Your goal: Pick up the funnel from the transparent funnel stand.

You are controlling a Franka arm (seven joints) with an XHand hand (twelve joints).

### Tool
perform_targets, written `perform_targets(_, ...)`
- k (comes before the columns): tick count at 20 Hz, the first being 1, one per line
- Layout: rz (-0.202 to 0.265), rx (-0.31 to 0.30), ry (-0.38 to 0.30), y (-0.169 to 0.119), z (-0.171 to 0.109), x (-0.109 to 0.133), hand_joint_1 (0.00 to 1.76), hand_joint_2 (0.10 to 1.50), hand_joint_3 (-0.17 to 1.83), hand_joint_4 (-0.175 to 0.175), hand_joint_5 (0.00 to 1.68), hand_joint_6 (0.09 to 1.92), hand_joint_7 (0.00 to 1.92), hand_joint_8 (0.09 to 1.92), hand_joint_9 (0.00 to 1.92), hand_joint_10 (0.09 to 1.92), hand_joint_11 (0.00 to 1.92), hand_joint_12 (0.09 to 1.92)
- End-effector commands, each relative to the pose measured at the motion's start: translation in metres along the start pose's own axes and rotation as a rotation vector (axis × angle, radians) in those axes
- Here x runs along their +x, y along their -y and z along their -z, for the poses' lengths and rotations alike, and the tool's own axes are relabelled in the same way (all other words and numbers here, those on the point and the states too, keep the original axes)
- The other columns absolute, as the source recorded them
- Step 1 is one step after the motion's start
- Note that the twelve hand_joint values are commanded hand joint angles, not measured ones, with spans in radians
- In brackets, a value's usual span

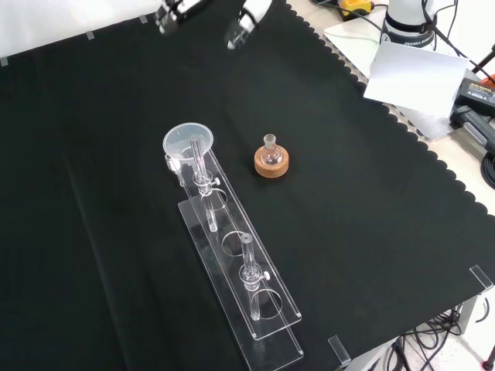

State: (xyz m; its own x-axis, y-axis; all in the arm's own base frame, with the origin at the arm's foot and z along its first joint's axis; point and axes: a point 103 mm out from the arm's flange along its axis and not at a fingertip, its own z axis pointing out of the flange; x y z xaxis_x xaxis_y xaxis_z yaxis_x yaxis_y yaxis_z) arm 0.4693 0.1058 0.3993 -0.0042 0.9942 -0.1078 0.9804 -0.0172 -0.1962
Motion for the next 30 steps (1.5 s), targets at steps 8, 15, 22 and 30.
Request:
perform_targets(8,0.038,0.146,-0.007,-0.06,-0.03,0.054,0.49,1.04,-0.17,0.003,0.19,0.09,0.0,0.49,0.18,0.73,0.1,1.45)
perform_targets(15,0.036,0.208,-0.015,-0.084,-0.052,0.061,0.53,0.97,-0.17,-0.003,0.16,0.09,0.0,0.4,0.13,0.8,0.12,1.49)
perform_targets(22,0.035,0.302,-0.005,-0.101,-0.07,0.064,0.6,0.9,-0.17,-0.006,0.08,0.09,0.0,0.24,0.04,0.88,0.16,1.52)
perform_targets(30,0.028,0.305,-0.001,-0.106,-0.082,0.062,0.62,0.88,-0.17,-0.022,0.1,0.09,0.0,0.28,0.05,0.91,0.19,1.53)
